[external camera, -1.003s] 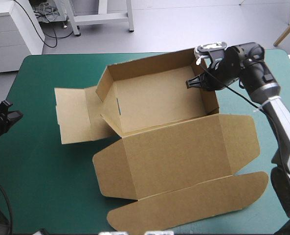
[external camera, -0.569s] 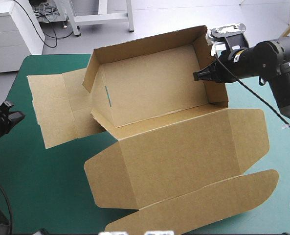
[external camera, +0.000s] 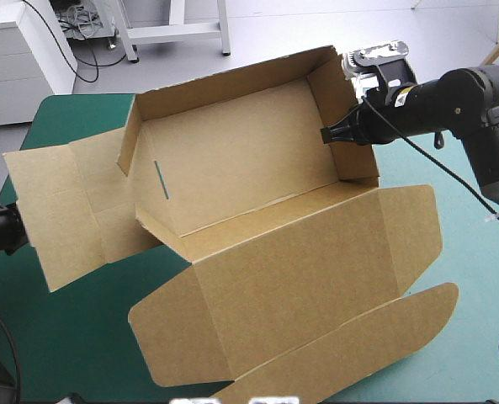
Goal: Fold the box
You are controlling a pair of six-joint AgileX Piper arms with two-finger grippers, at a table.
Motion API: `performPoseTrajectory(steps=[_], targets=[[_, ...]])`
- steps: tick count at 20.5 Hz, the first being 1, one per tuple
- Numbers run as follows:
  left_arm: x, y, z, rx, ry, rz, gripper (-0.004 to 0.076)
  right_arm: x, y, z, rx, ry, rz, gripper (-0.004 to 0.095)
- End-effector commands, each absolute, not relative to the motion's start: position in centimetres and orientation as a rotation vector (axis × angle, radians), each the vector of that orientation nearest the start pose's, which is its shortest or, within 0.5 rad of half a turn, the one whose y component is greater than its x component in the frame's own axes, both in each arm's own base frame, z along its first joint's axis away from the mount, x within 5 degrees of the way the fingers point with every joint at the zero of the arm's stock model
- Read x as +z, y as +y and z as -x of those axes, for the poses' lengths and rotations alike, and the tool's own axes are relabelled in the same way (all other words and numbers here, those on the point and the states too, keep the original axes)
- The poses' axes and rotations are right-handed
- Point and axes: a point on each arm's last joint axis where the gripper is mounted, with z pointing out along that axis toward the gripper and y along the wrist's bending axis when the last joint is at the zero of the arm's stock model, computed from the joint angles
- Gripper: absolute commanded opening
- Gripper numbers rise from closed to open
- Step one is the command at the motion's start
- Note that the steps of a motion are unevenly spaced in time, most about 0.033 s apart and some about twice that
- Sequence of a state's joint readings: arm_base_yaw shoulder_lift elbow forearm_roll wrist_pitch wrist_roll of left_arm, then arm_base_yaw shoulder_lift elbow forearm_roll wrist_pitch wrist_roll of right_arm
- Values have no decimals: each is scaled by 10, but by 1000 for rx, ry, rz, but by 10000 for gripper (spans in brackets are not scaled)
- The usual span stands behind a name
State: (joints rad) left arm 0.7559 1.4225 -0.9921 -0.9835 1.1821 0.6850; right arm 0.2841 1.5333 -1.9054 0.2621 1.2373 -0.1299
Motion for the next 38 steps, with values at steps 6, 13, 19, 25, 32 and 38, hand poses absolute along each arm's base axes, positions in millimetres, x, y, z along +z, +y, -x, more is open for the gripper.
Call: performPoseTrajectory(steps=[6, 13, 19, 25, 32, 38], targets=[[323, 32, -264, -1164, 2160, -22, 603, 486, 117, -296, 513, 2173, 502, -19], [335, 10, -265, -1253, 2051, -123, 524, 478, 113, -313, 417, 2175, 436, -19], [353, -8, -260, -1319, 1940, -176, 509, 470, 108, -325, 314, 2199, 386, -19], [376, -39, -259, -1402, 1806, -319, 510, 463, 106, -334, 275, 2217, 341, -19], [388, -68, -255, -1468, 1770, -439, 509, 464, 106, -335, 277, 2202, 323, -18], [399, -72, -259, -1430, 1788, -403, 509, 465, 115, -333, 285, 2195, 304, -17]])
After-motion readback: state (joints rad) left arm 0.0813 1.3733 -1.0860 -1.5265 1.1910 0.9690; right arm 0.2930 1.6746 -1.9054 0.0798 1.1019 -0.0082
